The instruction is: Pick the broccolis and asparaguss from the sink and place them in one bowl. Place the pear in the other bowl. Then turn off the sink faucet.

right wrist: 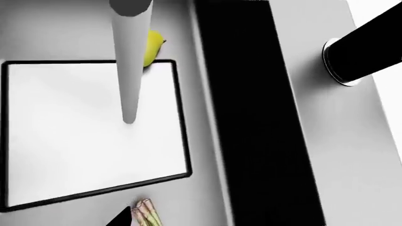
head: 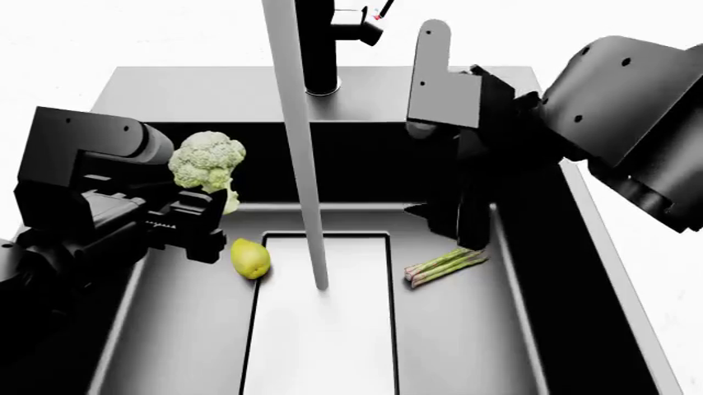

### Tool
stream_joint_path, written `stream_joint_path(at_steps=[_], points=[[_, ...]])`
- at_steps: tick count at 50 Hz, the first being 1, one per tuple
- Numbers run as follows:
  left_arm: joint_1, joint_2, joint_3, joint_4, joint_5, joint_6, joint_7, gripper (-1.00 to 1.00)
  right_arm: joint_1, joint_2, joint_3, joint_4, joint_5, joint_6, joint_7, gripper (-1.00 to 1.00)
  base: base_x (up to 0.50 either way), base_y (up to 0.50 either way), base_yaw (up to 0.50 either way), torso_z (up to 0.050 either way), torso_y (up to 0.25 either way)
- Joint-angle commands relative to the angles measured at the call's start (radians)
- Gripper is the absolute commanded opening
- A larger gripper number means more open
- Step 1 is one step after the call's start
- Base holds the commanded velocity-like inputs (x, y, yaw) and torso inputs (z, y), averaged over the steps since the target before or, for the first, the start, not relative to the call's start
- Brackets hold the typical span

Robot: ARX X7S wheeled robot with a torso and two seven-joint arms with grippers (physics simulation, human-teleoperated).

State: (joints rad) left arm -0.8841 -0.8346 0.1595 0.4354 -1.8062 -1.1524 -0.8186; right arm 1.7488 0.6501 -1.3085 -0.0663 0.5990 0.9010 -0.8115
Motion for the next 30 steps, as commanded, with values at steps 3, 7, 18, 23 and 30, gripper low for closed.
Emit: stream_joint_path(at_steps=[3, 7, 18, 23, 30], points=[[-0.010, -0.002, 0.005, 0.002, -0.012, 0.015, -0.015, -1.00, -0.039, -0.028, -0.098, 0.063, -0.068, -0.086, -0.080, 1.00, 0.00, 0.00, 0.00, 0.000, 0.000], [-0.006, 0.000, 0.006, -0.001, -0.002, 0.017, -0.005, -1.00, -0.059, -0.043, -0.121, 0.093, -0.085, -0.108, -0.090, 1.00, 0.00, 0.00, 0.00, 0.000, 0.000], [0.008, -0.004, 0.004, 0.001, 0.006, 0.026, 0.005, -1.00, -0.109, -0.080, -0.154, 0.163, -0.107, -0.161, -0.105, 1.00, 0.00, 0.00, 0.00, 0.000, 0.000], [0.015, -0.009, 0.000, 0.007, 0.005, 0.032, 0.005, -1.00, -0.130, -0.098, -0.171, 0.197, -0.121, -0.186, -0.115, 1.00, 0.00, 0.00, 0.00, 0.000, 0.000], [0.026, -0.013, -0.006, 0.010, 0.013, 0.042, 0.014, -1.00, -0.148, -0.125, -0.199, 0.248, -0.144, -0.208, -0.128, 1.00, 0.00, 0.00, 0.00, 0.000, 0.000]])
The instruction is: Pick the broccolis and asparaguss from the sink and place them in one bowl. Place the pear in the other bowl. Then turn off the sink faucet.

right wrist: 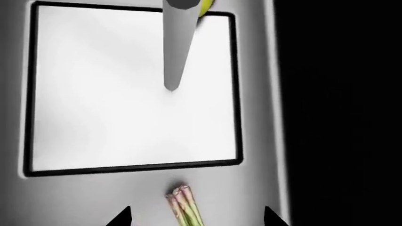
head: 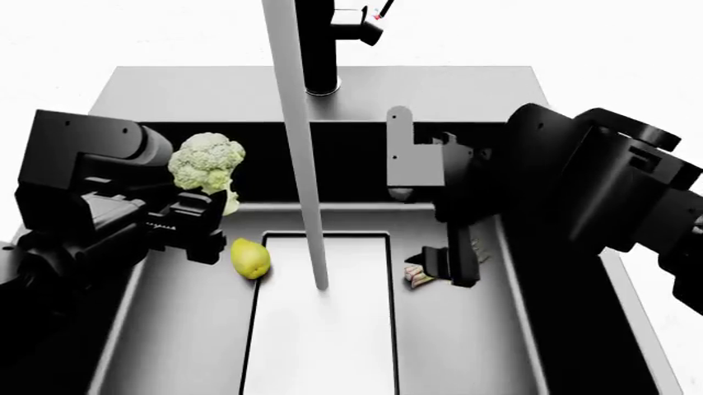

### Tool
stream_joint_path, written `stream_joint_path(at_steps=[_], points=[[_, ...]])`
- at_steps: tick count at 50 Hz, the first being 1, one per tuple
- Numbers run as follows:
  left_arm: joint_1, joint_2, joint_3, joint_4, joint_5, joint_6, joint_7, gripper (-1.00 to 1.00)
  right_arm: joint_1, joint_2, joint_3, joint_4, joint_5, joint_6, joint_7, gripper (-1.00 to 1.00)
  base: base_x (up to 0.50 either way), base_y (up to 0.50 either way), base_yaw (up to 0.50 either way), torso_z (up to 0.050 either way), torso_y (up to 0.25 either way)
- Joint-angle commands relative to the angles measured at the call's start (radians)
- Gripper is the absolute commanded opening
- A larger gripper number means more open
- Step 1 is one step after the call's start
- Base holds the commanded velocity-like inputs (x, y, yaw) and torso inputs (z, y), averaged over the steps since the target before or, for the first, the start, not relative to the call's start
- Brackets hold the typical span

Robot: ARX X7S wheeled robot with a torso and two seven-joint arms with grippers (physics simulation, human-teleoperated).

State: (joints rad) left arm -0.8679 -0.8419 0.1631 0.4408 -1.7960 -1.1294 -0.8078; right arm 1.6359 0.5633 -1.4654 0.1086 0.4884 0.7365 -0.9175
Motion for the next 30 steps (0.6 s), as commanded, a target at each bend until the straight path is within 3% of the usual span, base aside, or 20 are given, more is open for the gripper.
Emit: stream_joint_path(at_steps=[1, 30], points=[[0.011, -0.006, -0.011, 0.005, 0.003, 0.020, 0.004, -1.00, -0.038, -0.044, -0.045, 0.083, -0.036, -0.048, -0.024, 1.00, 0.00, 0.00, 0.00, 0.000, 0.000], [0.018, -0.028, -0.016, 0.017, -0.014, 0.042, -0.007, -1.00, -0.111, -0.199, -0.154, 0.434, -0.160, -0.223, -0.087, 1.00, 0.00, 0.00, 0.00, 0.000, 0.000]])
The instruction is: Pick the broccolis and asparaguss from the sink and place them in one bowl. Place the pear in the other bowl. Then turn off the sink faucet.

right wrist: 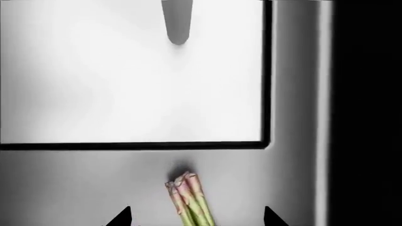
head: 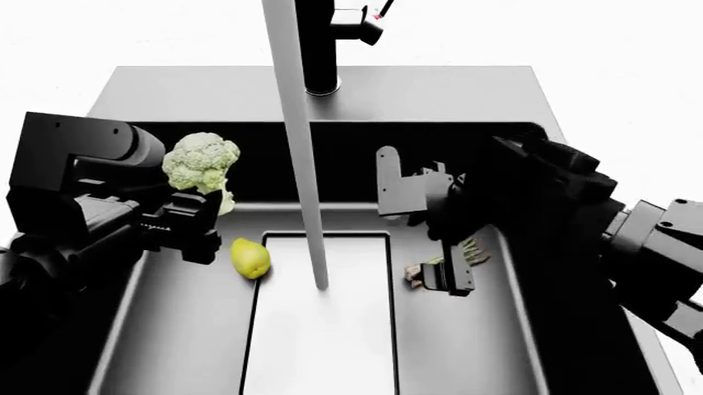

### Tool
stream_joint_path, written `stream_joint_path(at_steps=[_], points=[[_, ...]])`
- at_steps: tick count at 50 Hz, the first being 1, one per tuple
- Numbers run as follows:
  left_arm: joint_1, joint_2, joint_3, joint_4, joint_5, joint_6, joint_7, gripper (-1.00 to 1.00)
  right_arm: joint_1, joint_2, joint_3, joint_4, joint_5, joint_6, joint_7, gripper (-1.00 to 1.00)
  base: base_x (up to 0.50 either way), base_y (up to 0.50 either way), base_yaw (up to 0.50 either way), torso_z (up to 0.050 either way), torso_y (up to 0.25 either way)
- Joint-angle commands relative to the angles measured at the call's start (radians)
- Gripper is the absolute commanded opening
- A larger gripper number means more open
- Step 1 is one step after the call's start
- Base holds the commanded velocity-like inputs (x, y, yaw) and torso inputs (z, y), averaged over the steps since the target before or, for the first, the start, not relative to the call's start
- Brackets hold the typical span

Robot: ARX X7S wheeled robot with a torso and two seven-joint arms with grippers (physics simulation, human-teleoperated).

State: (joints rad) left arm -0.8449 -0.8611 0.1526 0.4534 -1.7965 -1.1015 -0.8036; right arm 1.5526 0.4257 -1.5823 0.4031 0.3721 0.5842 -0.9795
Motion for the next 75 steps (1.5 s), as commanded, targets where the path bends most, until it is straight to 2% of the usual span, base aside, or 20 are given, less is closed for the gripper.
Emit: stream_joint_path(at_steps=[1, 11, 37, 49, 50, 75], points=[[-0.004, -0.010, -0.006, 0.004, -0.014, 0.015, -0.012, -1.00, -0.031, -0.069, -0.040, 0.155, -0.047, -0.079, -0.028, 1.00, 0.00, 0.00, 0.00, 0.000, 0.000], [-0.006, -0.013, -0.004, 0.006, -0.014, 0.020, -0.010, -1.00, -0.073, -0.149, -0.062, 0.346, -0.075, -0.178, -0.060, 1.00, 0.00, 0.00, 0.00, 0.000, 0.000], [-0.010, -0.010, 0.014, 0.003, -0.010, 0.028, -0.012, -1.00, -0.159, -0.262, -0.104, 0.654, -0.130, -0.326, -0.088, 1.00, 0.00, 0.00, 0.00, 0.000, 0.001], [-0.005, -0.016, 0.012, 0.008, -0.011, 0.036, -0.008, -1.00, -0.173, -0.271, -0.113, 0.673, -0.140, -0.327, -0.093, 1.00, 0.00, 0.00, 0.00, 0.000, 0.000], [-0.003, -0.017, 0.011, 0.010, -0.012, 0.037, -0.008, -1.00, -0.173, -0.267, -0.114, 0.661, -0.140, -0.320, -0.093, -1.00, 0.00, 0.00, 0.00, 0.000, 0.000], [0.013, -0.027, -0.003, 0.033, -0.020, 0.059, 0.003, -1.00, -0.074, -0.072, -0.042, 0.166, -0.081, -0.090, 0.008, -1.00, 0.00, 0.00, 0.00, 0.000, 0.000]])
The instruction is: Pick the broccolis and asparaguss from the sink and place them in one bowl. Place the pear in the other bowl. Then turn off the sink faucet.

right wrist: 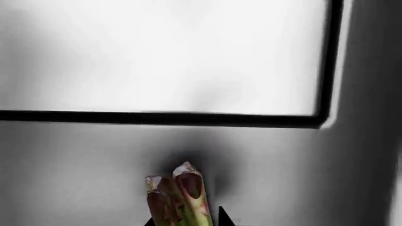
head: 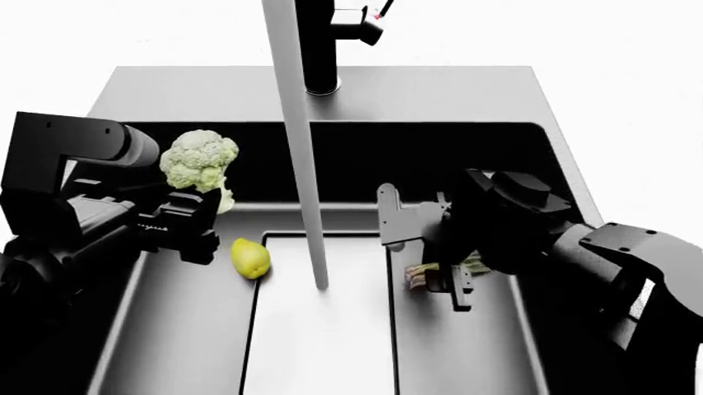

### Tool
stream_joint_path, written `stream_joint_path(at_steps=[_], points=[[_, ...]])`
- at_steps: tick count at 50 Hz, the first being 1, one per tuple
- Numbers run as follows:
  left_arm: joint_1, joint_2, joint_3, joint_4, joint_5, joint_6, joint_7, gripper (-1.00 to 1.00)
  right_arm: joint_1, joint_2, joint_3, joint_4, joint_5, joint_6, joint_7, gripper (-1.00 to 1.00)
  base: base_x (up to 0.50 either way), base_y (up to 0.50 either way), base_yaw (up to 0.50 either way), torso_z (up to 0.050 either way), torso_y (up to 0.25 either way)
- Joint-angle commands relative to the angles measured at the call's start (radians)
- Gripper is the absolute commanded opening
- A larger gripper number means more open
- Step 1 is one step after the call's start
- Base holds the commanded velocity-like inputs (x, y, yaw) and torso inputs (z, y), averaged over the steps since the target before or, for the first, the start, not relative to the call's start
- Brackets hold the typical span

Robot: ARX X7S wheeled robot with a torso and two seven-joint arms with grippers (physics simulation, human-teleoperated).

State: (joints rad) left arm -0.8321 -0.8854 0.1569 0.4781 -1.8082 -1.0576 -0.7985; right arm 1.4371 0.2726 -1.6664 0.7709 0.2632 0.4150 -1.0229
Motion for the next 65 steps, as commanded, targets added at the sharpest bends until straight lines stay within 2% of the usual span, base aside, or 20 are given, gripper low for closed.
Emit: stream_joint_path(at_steps=[1, 9, 20, 35, 44, 52, 61, 65], points=[[-0.001, -0.002, -0.007, 0.009, -0.007, 0.016, -0.002, -1.00, 0.045, 0.093, 0.050, -0.231, 0.035, 0.090, 0.059, -1.00, 0.00, 0.00, 0.00, 0.000, 0.000], [-0.005, 0.011, 0.003, 0.006, 0.007, 0.018, 0.010, -1.00, 0.056, 0.197, 0.124, -0.468, 0.098, 0.176, 0.145, -1.00, 0.00, 0.00, 0.00, 0.000, 0.000], [0.000, 0.017, 0.002, 0.007, 0.021, 0.025, 0.034, -1.00, 0.037, 0.296, 0.248, -0.683, 0.196, 0.256, 0.283, -1.00, 0.00, 0.00, 0.00, 0.000, 0.000], [0.002, 0.019, 0.004, 0.024, 0.021, 0.033, 0.037, -1.00, -0.028, 0.394, 0.519, -0.946, 0.440, 0.467, 0.616, -1.00, 0.00, 0.00, 0.00, 0.000, 0.001], [-0.002, 0.018, 0.003, 0.028, 0.010, 0.041, 0.028, -1.00, -0.055, 0.474, 0.672, -1.149, 0.581, 0.538, 0.805, -1.00, 0.00, 0.00, 0.00, 0.000, 0.000], [0.009, 0.009, -0.008, 0.041, 0.008, 0.052, 0.020, -1.00, -0.137, 0.526, 0.868, -1.281, 0.797, 0.550, 1.050, -1.00, 0.00, 0.00, 0.00, 0.000, 0.001], [0.109, -0.024, -0.081, 0.122, 0.031, 0.092, 0.054, -1.00, -0.277, 0.568, 1.052, -1.429, 1.030, 0.455, 1.382, -1.00, 0.00, 0.00, 0.00, 0.000, 0.000], [0.098, -0.022, -0.085, 0.128, 0.034, 0.095, 0.061, -1.00, -0.304, 0.578, 1.101, -1.494, 1.114, 0.416, 1.494, -1.00, 0.00, 0.00, 0.00, 0.000, 0.000]])
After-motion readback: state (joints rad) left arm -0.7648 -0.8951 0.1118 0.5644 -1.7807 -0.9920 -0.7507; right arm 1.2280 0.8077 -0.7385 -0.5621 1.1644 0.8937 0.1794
